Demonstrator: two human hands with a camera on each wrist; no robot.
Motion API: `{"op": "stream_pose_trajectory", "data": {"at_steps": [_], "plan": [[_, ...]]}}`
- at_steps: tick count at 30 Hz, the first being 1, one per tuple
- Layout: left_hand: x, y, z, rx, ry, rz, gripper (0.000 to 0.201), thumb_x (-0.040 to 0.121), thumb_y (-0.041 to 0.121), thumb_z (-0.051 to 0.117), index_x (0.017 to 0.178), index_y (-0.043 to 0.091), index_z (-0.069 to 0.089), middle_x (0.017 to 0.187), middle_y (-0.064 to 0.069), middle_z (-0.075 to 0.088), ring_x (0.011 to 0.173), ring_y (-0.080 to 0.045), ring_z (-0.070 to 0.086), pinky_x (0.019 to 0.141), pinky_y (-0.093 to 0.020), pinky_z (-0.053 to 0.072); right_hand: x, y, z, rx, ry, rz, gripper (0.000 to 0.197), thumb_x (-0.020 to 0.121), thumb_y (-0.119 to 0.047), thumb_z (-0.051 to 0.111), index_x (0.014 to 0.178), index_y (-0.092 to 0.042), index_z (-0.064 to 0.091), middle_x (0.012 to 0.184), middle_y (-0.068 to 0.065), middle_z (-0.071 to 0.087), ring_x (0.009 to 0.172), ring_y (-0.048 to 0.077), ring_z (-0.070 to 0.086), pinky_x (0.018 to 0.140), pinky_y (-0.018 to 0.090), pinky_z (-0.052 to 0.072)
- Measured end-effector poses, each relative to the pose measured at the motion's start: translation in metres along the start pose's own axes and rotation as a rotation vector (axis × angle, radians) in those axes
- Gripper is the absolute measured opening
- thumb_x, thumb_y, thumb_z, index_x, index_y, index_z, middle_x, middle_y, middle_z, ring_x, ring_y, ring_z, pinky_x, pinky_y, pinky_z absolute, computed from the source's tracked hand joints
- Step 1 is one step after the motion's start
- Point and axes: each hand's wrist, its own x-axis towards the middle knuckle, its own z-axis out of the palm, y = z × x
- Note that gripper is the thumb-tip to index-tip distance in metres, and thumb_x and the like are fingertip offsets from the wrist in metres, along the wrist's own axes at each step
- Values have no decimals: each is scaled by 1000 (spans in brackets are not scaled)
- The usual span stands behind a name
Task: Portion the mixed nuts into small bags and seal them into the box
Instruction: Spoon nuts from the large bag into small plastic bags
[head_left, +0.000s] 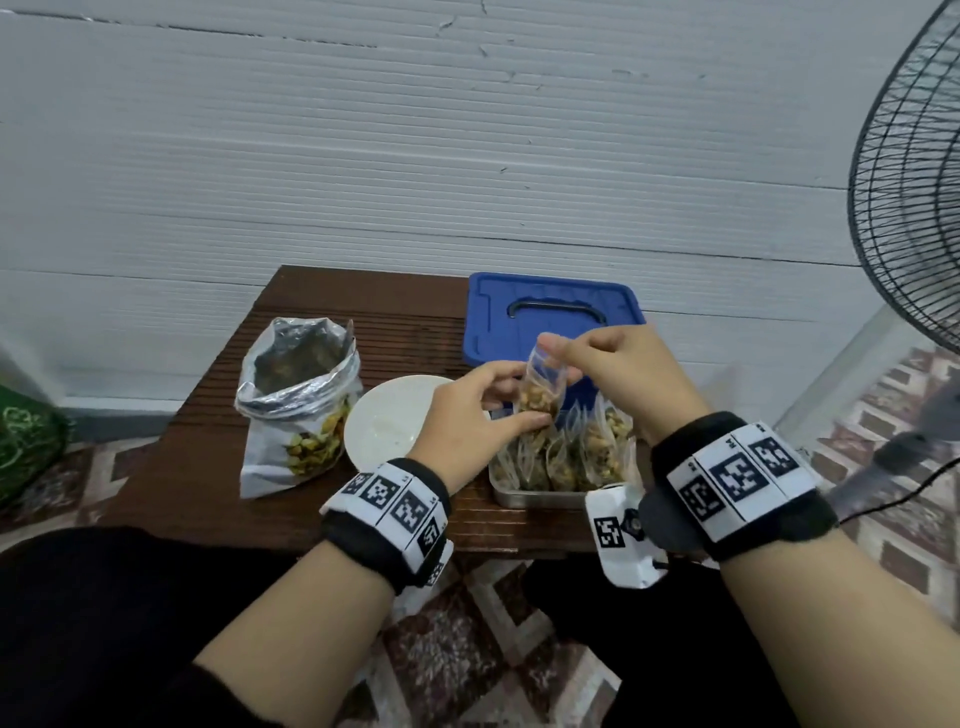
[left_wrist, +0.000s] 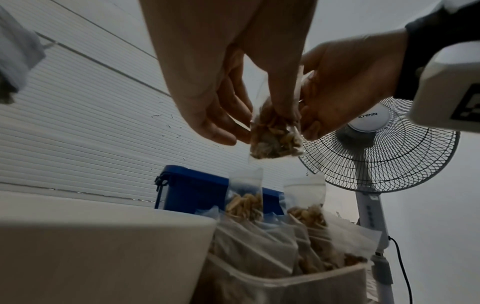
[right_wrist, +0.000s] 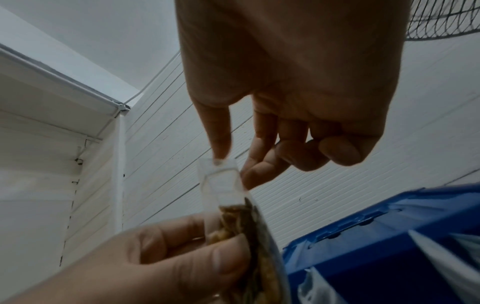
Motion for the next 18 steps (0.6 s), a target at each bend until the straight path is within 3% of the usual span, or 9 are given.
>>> {"op": "stream_pose_trajectory", "data": {"at_steps": [3, 6, 10, 14, 18], "plan": [[4, -1, 6, 37, -5, -9, 43, 72, 24, 83, 109, 31, 63, 93, 15, 66, 89, 5, 60, 84, -15, 49, -4, 1, -6, -151, -22, -15, 44, 70, -56, 73, 66, -13, 69, 58, -2, 61, 58, 9, 55, 56, 21, 39], [6, 1, 14, 23, -31, -4, 44, 73, 22, 82, 110, 31, 62, 94, 16, 64, 88, 7, 58, 79, -9, 46, -2, 7, -8, -308, 12, -34, 29, 78, -37, 74, 70, -10, 71, 63, 0, 65, 65, 13, 60, 57, 25, 42], [8, -2, 19, 10, -21, 1, 51, 74, 25, 81, 120, 24, 60, 103, 18, 65, 97, 6, 59, 84, -11, 47, 6, 11, -11, -356, 106, -13, 19, 81, -16, 67, 69, -1, 71, 70, 7, 68, 76, 23, 65, 68, 36, 54], [9, -9, 12, 15, 48, -28, 35, 81, 25, 75, 111, 28, 59, 101, 16, 65, 92, 5, 60, 82, -10, 46, 15, 14, -13, -416, 121, -18, 22, 81, -13, 63, 75, 7, 70, 81, 23, 70, 80, 32, 66, 73, 41, 56], [7, -17, 5, 43, 51, -60, 35, 83, 22, 72, 116, 22, 60, 103, 12, 66, 95, 2, 60, 81, -11, 44, 20, 17, -13, -422, 133, 1, 29, 86, -17, 61, 79, 10, 69, 87, 24, 70, 86, 34, 65, 76, 40, 56]]}}
